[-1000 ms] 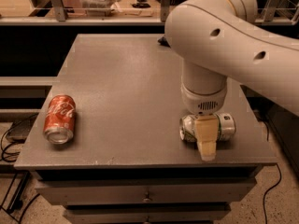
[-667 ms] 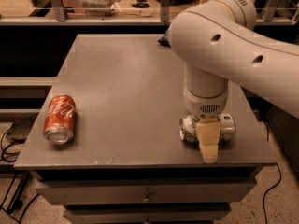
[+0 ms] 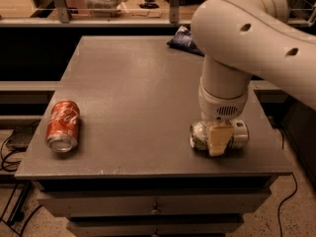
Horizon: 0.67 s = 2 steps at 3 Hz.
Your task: Place 7up can upright
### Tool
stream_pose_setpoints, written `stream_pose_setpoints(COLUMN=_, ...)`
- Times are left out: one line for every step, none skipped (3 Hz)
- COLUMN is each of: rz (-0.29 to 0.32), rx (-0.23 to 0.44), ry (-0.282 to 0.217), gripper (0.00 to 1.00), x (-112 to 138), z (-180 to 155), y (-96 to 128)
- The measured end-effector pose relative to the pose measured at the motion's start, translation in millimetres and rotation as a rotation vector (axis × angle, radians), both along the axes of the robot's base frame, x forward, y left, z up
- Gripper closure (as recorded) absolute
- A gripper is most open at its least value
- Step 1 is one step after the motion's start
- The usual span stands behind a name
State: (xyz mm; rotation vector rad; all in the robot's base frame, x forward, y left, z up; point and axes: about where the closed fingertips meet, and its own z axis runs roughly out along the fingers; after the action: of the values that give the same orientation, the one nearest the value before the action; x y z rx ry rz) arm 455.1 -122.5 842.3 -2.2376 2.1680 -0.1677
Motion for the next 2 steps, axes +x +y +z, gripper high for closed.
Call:
stream_pose_setpoints(rz=0.008, rx=0.058, ry=-0.016, gripper=0.64, x=0, z=16, y=8)
stream_pose_setpoints(rz=0.008, rx=0.135, ry=-0.037, gripper=0.87, x=1, z=34, y=13)
